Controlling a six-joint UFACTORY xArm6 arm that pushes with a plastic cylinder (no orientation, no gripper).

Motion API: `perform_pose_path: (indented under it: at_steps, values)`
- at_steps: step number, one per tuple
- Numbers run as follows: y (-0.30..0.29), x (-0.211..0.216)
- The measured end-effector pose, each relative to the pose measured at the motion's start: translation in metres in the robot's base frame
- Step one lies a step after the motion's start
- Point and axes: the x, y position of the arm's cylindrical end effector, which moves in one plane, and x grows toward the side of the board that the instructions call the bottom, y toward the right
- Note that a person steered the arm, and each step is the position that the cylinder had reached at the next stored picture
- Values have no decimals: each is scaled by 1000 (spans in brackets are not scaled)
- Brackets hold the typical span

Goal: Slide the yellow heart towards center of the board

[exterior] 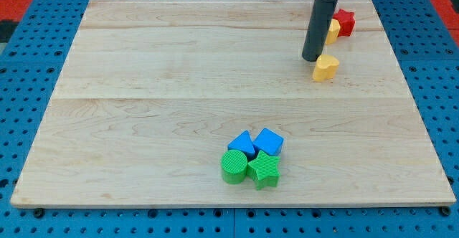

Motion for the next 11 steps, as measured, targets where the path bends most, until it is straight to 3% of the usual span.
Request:
perform_pose_path:
  at_steps: [1,4,5,6,7,8,10,11]
  values:
    - [-14,0]
    - [90,-6]
    - [101,24]
    - [43,41]
    - [-59,32]
    - [-113,24]
    - [-14,30]
    - [-19,12]
